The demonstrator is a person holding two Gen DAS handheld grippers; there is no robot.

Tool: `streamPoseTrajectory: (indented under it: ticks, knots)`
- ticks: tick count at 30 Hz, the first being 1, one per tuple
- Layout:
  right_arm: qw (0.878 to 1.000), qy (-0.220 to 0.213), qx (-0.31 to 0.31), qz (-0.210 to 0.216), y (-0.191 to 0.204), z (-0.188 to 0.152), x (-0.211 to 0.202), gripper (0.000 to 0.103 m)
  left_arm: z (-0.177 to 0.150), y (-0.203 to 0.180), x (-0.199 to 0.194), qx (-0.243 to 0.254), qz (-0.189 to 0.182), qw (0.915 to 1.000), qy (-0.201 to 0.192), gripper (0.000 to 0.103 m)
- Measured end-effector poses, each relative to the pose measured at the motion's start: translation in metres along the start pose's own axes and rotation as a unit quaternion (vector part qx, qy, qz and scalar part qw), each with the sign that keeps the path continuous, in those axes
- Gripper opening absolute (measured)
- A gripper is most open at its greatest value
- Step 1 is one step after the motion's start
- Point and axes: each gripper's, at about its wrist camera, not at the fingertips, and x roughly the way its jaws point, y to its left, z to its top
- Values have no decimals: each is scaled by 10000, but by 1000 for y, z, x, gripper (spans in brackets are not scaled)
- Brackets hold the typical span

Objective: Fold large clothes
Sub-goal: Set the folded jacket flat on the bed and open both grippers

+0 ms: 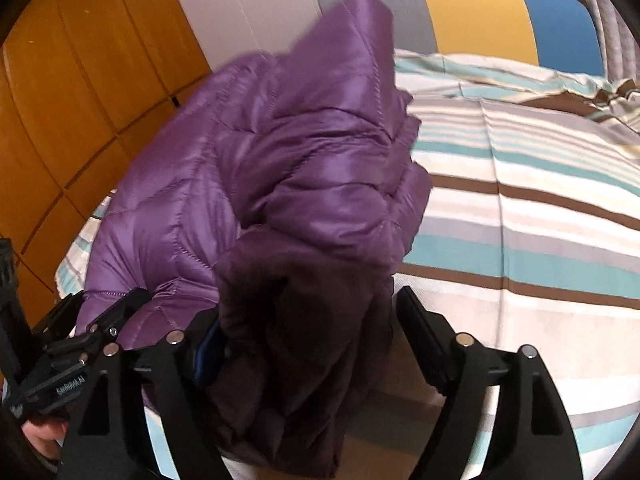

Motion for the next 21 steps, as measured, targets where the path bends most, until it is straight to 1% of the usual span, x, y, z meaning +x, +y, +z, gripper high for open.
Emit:
streamPoseTrajectory:
  ticks: [1, 2, 3, 4, 5, 6, 7, 10, 14, 17, 18, 21]
  knots:
    - [10000, 4, 14, -59, -1, 0, 3, 86, 2, -2, 1, 67, 71, 10000, 2, 89]
    - [10000, 7, 40, -89, -5, 1, 4, 86, 3, -6, -1, 158, 191, 9997, -14, 89]
    - [9999, -25, 56, -98, -9, 1, 3, 86, 5, -7, -4, 181, 227, 9996, -38, 89]
    - [9999, -81, 59, -116, -5, 1, 0, 87, 5, -7, -8, 158, 241, 9996, -73, 90]
    - [9997, -166, 62, -140, 7, -5, -7, 90, 6, -7, -13, 98, 249, 9996, -102, 94]
    - [9994, -269, 84, -178, 8, -6, -16, 96, 6, -6, -22, -9, 318, 9994, -127, 98]
    - [9992, -331, 112, -210, 12, -12, -31, 100, 6, -4, -26, -62, 380, 9992, -144, 100]
    - [9989, -442, 115, -140, 17, -24, -43, 100, 3, -2, -46, -195, 410, 9988, -190, 100]
    - [9986, -435, -58, -280, 29, -35, -63, 101, -3, -1, -66, -302, 475, 9982, -222, 100]
    - [9989, -404, -72, -241, 40, -49, -79, 101, -7, -5, -86, -303, 474, 9978, -351, 100]
    - [9988, -396, -80, -264, 35, -54, -81, 101, -8, -6, -93, -304, 431, 9978, -392, 100]
    - [9984, -460, -120, -313, 43, -51, -101, 101, -8, -11, -111, -303, 292, 9981, -454, 100]
